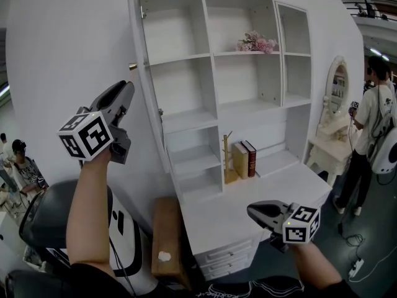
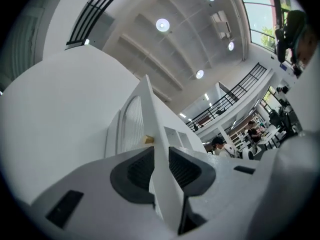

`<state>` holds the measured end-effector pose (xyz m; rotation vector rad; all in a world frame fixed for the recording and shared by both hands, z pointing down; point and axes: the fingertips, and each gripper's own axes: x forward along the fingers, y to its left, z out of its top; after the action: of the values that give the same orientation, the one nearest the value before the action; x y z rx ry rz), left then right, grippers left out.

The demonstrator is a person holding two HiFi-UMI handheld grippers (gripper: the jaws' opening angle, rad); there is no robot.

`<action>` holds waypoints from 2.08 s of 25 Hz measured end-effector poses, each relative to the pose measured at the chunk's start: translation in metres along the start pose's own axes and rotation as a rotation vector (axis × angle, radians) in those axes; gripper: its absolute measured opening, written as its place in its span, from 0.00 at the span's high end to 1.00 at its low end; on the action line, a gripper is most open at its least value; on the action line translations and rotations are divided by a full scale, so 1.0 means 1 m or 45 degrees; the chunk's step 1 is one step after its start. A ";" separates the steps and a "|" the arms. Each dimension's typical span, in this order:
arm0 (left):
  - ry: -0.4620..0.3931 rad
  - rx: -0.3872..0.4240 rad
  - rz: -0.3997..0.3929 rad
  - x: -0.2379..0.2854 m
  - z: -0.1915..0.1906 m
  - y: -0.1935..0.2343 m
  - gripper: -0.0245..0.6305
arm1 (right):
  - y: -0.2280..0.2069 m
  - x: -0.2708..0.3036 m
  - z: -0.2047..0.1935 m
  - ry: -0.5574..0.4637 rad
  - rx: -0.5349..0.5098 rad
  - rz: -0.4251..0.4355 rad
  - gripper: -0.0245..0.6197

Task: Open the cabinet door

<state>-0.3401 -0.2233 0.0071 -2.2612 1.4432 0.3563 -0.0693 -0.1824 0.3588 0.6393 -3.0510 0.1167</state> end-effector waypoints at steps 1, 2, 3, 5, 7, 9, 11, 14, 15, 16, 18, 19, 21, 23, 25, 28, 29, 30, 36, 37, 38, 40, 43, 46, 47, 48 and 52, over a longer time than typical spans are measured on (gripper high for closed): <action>-0.005 -0.029 -0.012 -0.010 -0.004 -0.007 0.84 | 0.002 -0.004 -0.001 0.006 0.001 0.009 0.95; -0.005 -0.054 -0.019 -0.020 -0.009 -0.015 0.84 | 0.004 -0.007 0.000 0.006 0.004 0.018 0.95; 0.000 -0.073 -0.024 -0.029 -0.015 -0.023 0.84 | 0.007 -0.010 0.001 0.003 0.008 0.029 0.95; 0.024 -0.087 -0.029 -0.047 -0.029 -0.045 0.84 | 0.013 -0.016 0.003 -0.007 0.014 0.056 0.95; 0.067 -0.079 -0.032 -0.063 -0.047 -0.072 0.84 | 0.021 -0.023 0.003 -0.016 0.017 0.092 0.95; 0.109 -0.077 -0.041 -0.081 -0.064 -0.102 0.84 | 0.032 -0.027 0.002 -0.019 0.017 0.137 0.95; 0.135 -0.127 -0.057 -0.101 -0.080 -0.134 0.84 | 0.046 -0.032 0.001 -0.014 0.011 0.181 0.95; 0.176 -0.260 -0.100 -0.134 -0.108 -0.189 0.85 | 0.065 -0.044 -0.003 -0.020 0.010 0.238 0.95; 0.201 -0.302 -0.116 -0.144 -0.119 -0.209 0.85 | 0.071 -0.048 -0.005 -0.025 0.017 0.254 0.95; 0.229 -0.341 -0.135 -0.154 -0.130 -0.230 0.85 | 0.077 -0.053 -0.007 -0.031 0.025 0.270 0.95; 0.293 -0.417 -0.191 -0.172 -0.152 -0.274 0.85 | 0.088 -0.061 -0.013 -0.039 0.043 0.298 0.95; 0.325 -0.457 -0.232 -0.179 -0.161 -0.296 0.85 | 0.093 -0.065 -0.016 -0.043 0.050 0.308 0.95; 0.377 -0.519 -0.307 -0.190 -0.175 -0.336 0.85 | 0.102 -0.075 -0.025 -0.057 0.067 0.322 0.95; 0.409 -0.535 -0.320 -0.200 -0.186 -0.361 0.89 | 0.109 -0.085 -0.033 -0.081 0.101 0.333 0.95; 0.425 -0.548 -0.287 -0.208 -0.195 -0.377 0.96 | 0.113 -0.094 -0.038 -0.101 0.135 0.342 0.95; 0.418 -0.562 -0.244 -0.217 -0.202 -0.394 0.96 | 0.118 -0.108 -0.040 -0.128 0.158 0.341 0.95; 0.412 -0.563 -0.233 -0.220 -0.202 -0.399 0.96 | 0.120 -0.112 -0.040 -0.136 0.160 0.341 0.95; 0.406 -0.563 -0.226 -0.222 -0.201 -0.403 0.96 | 0.122 -0.117 -0.041 -0.143 0.158 0.340 0.95; 0.415 -0.525 -0.182 -0.232 -0.205 -0.419 0.96 | 0.127 -0.130 -0.043 -0.161 0.143 0.324 0.95; 0.418 -0.525 -0.185 -0.233 -0.205 -0.421 0.96 | 0.130 -0.130 -0.045 -0.157 0.143 0.330 0.95; 0.417 -0.525 -0.189 -0.235 -0.205 -0.423 0.96 | 0.132 -0.130 -0.046 -0.154 0.140 0.334 0.95; 0.408 -0.521 -0.192 -0.238 -0.203 -0.426 0.96 | 0.136 -0.130 -0.047 -0.155 0.131 0.338 0.95; 0.395 -0.516 -0.192 -0.239 -0.199 -0.426 0.96 | 0.139 -0.131 -0.045 -0.157 0.120 0.338 0.95; 0.391 -0.513 -0.189 -0.239 -0.195 -0.425 0.96 | 0.140 -0.130 -0.044 -0.153 0.115 0.339 0.95; 0.391 -0.513 -0.188 -0.239 -0.194 -0.424 0.96 | 0.141 -0.130 -0.043 -0.153 0.112 0.339 0.95; 0.390 -0.513 -0.187 -0.239 -0.193 -0.424 0.96 | 0.142 -0.130 -0.041 -0.155 0.109 0.339 0.95; 0.388 -0.507 -0.189 -0.238 -0.189 -0.424 0.96 | 0.142 -0.132 -0.038 -0.156 0.098 0.333 0.95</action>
<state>-0.0604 0.0279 0.3682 -2.8283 1.4338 0.2797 -0.0051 0.0026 0.3821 0.2546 -3.2484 0.2080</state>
